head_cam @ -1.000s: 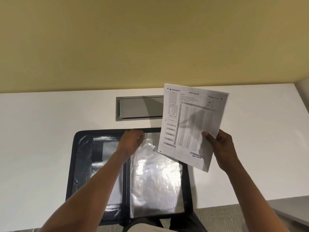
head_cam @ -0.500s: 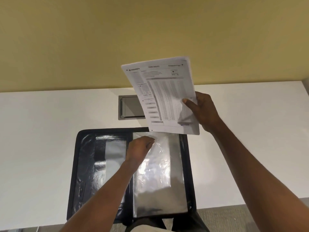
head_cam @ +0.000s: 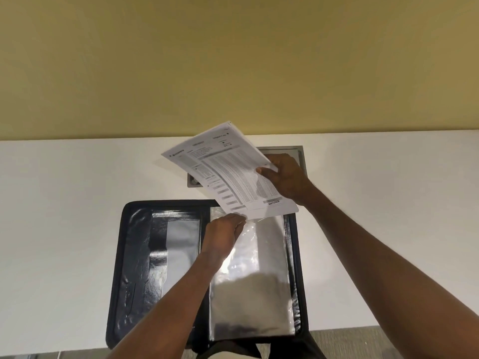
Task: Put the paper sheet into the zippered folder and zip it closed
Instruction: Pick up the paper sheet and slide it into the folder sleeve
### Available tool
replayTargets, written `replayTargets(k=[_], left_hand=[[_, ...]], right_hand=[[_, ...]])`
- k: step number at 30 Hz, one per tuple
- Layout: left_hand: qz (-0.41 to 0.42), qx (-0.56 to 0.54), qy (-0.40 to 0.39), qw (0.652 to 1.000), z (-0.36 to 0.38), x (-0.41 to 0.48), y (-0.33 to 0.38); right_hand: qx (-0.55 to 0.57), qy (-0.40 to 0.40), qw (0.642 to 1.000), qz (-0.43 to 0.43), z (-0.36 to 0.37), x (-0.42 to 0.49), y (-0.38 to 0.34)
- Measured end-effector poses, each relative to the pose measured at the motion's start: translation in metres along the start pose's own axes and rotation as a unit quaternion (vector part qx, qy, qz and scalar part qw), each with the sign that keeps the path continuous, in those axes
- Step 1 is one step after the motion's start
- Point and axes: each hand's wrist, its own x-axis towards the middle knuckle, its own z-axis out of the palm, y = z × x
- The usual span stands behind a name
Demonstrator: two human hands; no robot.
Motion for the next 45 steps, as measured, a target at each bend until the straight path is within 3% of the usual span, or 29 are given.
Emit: replayTargets(k=[6,12,24,39,45], left_hand=[[0.012,0.043,-0.030,0.999,0.009,0.002,0.018],[0.016,0.012,-0.042,0.999,0.022,0.009,0.046],[-0.021,0.118,-0.059,0.991,0.031,0.028,0.094],[-0.048,0.125,-0.080,0.988,0.024,0.032,0.115],[-0.025,0.145,-0.137,0.980,0.017,0.030,0.123]], right_hand=[[0.018,-0.020,1.000,0.004,0.011,0.015,0.001],[0.070,-0.033,0.997,0.031,0.016,0.030,0.009],[0.097,-0.061,0.990,0.079,0.028,0.053,0.030],[0.132,-0.034,0.984,0.118,0.042,0.055,0.044],[0.143,-0.034,0.979,0.143,0.042,0.051,0.051]])
